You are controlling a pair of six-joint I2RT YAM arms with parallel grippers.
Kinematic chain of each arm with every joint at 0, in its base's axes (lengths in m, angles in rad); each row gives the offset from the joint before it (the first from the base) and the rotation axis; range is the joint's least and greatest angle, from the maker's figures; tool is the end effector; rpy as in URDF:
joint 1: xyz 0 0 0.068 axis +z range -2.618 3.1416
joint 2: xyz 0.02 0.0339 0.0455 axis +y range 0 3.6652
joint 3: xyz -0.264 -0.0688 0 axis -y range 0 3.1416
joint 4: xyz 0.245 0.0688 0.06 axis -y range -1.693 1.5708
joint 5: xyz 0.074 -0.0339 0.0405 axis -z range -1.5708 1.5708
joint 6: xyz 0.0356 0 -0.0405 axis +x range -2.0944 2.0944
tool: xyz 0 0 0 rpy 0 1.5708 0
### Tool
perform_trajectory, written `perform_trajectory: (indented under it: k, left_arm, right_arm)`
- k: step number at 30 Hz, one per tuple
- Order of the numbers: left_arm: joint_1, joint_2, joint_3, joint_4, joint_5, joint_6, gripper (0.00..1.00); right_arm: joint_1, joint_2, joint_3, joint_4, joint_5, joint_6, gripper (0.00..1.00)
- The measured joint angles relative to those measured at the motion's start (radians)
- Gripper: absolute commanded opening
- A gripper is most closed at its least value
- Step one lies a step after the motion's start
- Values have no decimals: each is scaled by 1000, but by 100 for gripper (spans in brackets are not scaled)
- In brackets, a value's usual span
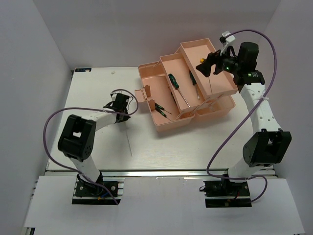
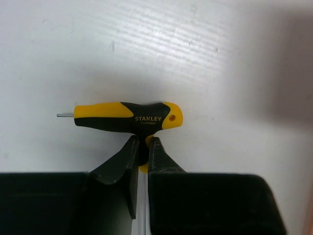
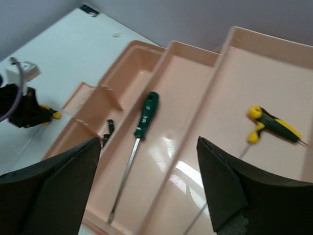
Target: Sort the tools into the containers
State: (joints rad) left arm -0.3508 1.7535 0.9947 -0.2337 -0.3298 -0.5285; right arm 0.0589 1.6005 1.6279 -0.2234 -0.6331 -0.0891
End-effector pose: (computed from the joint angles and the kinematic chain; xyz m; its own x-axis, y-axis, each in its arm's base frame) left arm 0.3288 -0.1080 0.1579 -0.7592 -0.2302 -0.6088 -0.2593 0.9649 -0.0414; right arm 0.3700 0.0429 0.4241 -0.1379 -0.0800 -0.9872 -0.6416 0.7666 0.0275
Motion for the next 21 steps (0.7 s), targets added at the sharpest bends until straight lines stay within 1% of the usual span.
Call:
perform_trajectory:
  k: [2,3,4,5,7,9,10,12,13,15,16,21]
  left_arm:
    - [1,-60,-32,-27,10,-1,0]
    - [1,-95,-45,-37,19,-3,0]
    - [1,-130,-53,-43,29,-4,0]
    - [1,-163,-56,-48,39,-10,0]
    - [0,-224,-58,-51,62,-19,0]
    - [0,-281,-59,-51,85,-31,0]
    - [1,-311,-60,-51,97,-37,0]
    - [0,-359,-59,-51,117,-51,0]
    - [0,-386,-60,-51,133,-58,0]
    - [0,-432,-60,-50,156,-75,0]
    - [0,-454,-60,-49,166,-82,0]
    - [0,-538,-60,-24,229,-136,0]
  right_arm:
    - [3,-11,-7,6,-81,5,70]
    - [9,-12,-7,9,-117,10,61]
    - [16,-12,-7,8,-138,8,45]
    - [33,-12,-7,-2,-144,8,40]
    - [86,-8,-4,-49,-143,-11,36]
    - [171,0,-3,-104,-125,-25,38]
    - [221,5,-3,-130,-121,-26,45]
    - [314,18,-14,-161,-118,-14,50]
    - [357,21,-27,-165,-119,0,55]
    - [436,33,-57,-175,-125,40,59]
    - [466,46,-63,-182,-129,66,62]
    - [571,157,-63,-185,-129,201,69]
